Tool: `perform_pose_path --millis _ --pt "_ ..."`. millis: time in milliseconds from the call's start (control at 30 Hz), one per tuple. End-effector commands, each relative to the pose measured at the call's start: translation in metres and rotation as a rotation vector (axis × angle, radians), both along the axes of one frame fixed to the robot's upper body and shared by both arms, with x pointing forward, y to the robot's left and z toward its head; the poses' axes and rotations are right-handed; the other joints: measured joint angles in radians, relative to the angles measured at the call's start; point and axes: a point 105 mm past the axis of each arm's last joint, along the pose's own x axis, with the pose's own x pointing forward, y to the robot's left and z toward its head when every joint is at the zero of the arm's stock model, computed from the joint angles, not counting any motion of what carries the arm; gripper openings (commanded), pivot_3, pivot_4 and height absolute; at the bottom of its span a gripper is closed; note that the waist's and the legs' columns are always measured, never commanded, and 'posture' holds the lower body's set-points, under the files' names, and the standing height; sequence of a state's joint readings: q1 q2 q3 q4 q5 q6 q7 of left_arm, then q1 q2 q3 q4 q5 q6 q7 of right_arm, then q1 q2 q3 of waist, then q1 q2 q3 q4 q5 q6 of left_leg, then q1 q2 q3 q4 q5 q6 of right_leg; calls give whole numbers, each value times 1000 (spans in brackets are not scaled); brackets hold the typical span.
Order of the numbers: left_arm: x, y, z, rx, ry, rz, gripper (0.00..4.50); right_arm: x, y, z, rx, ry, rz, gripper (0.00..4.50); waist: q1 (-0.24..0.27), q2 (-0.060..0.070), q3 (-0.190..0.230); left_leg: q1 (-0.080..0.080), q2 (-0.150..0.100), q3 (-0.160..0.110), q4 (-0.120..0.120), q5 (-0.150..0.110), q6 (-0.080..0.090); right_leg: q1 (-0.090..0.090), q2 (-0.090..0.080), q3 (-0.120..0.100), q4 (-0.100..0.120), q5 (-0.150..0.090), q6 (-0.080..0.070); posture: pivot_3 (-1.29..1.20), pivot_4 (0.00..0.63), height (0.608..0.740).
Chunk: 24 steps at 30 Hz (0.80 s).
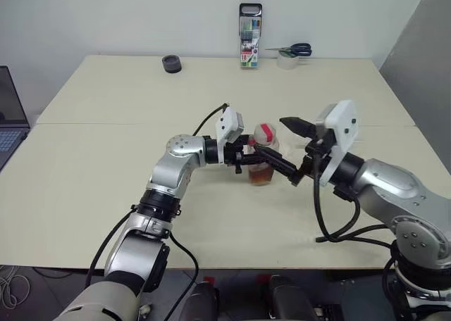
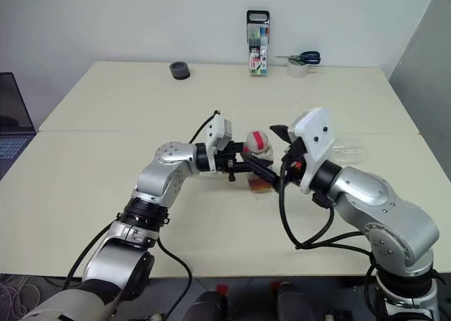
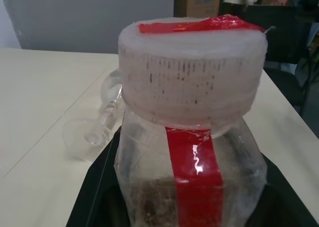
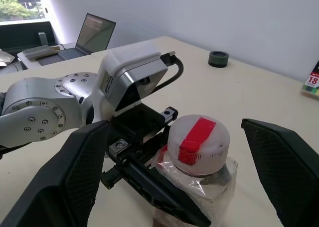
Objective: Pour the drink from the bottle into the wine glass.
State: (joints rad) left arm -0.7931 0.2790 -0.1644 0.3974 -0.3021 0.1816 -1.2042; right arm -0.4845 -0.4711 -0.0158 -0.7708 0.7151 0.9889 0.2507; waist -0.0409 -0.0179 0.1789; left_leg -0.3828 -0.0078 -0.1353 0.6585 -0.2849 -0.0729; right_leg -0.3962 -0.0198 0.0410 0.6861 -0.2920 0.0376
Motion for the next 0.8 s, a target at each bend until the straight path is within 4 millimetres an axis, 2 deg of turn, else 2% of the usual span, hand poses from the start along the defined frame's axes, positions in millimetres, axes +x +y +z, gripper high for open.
perform_pose_path --millis 33,300,500,600,800 --pt "-4 -8 15 -5 -79 -53 1807 1 3 5 3 -46 -26 4500 1 0 0 0 0 0 0 0 0 0 0 0 0 0 0 0 150 740" --pt "-8 -7 10 11 -97 -66 1807 13 8 -5 -13 -42 -56 4500 0 0 0 0 0 0 0 0 0 0 0 0 0 0 0 0 150 740" --pt "-8 -7 9 11 -105 -60 1807 23 3 -10 -15 -32 -90 4500 0 0 0 0 0 0 0 0 0 0 0 0 0 0 0 0 150 740" --pt "-8 -7 8 9 -109 -55 1807 26 0 -10 -2 -33 -105 3945 1 0 0 0 0 0 0 0 0 -1 0 0 0 0 0 0 150 740" --pt "-9 -5 7 10 -113 -49 1806 26 1 -13 4 -18 -73 1971 0 0 0 0 0 0 0 0 0 -1 0 0 0 0 0 0 150 740"
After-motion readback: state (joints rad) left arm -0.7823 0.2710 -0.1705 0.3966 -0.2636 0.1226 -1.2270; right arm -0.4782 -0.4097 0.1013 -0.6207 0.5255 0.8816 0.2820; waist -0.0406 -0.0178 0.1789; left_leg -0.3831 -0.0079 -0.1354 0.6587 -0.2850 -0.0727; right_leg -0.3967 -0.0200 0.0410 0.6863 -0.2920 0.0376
